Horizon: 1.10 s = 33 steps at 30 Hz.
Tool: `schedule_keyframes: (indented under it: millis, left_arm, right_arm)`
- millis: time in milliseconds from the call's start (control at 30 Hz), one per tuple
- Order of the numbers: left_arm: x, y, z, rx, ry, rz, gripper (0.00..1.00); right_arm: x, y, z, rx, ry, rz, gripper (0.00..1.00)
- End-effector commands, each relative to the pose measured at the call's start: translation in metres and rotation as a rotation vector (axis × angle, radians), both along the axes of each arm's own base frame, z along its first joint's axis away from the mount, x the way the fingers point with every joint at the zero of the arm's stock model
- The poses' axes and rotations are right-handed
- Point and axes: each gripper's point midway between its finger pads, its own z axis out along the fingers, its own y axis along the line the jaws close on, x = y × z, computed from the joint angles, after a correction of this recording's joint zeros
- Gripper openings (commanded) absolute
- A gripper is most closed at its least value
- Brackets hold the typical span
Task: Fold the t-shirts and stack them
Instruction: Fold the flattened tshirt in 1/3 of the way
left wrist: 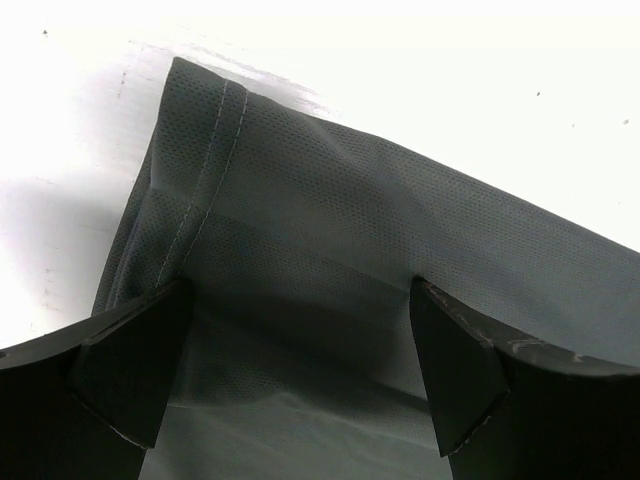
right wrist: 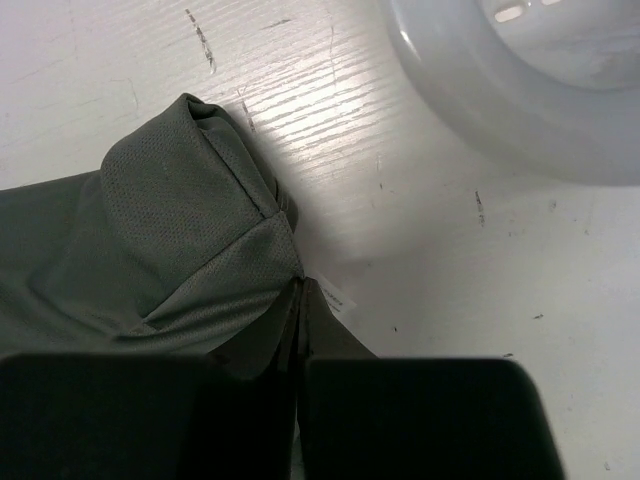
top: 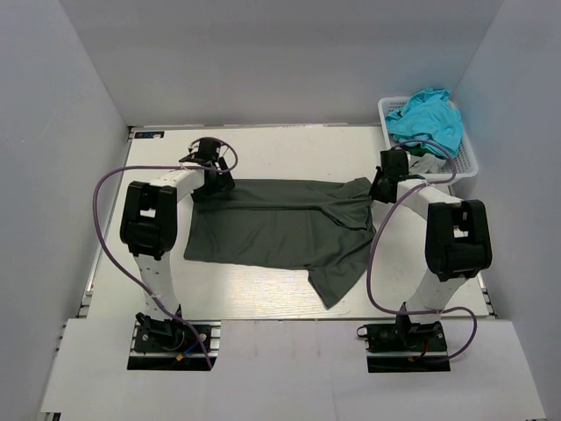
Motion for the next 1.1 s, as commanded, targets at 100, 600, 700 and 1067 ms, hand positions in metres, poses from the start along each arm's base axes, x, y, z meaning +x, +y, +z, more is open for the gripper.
schedule_keyframes:
  millis: [100, 600, 700, 1067]
  left_arm:
    - [-0.034, 0.016, -0.016, 0.025, 0.097, 0.071, 1.00]
    - [-0.021, 0.007, 0.018, -0.024, 0.001, 0.044, 1.00]
    - [-0.017, 0.007, 0.025, -0.030, -0.023, 0.044, 1.00]
    - [0.023, 0.001, 0.065, -0.046, -0.137, 0.048, 1.00]
  right_arm:
    - [0.009, -0.008, 0.006, 0.045, -0.055, -0.041, 0.00]
    - [0.033, 0.042, 0.092, 0.176, -0.281, 0.277, 0.41]
    - [0.031, 0.049, 0.106, 0.188, -0.298, 0.317, 0.61]
    - [0.048, 0.101, 0.104, 0.297, -0.265, 0.456, 0.90]
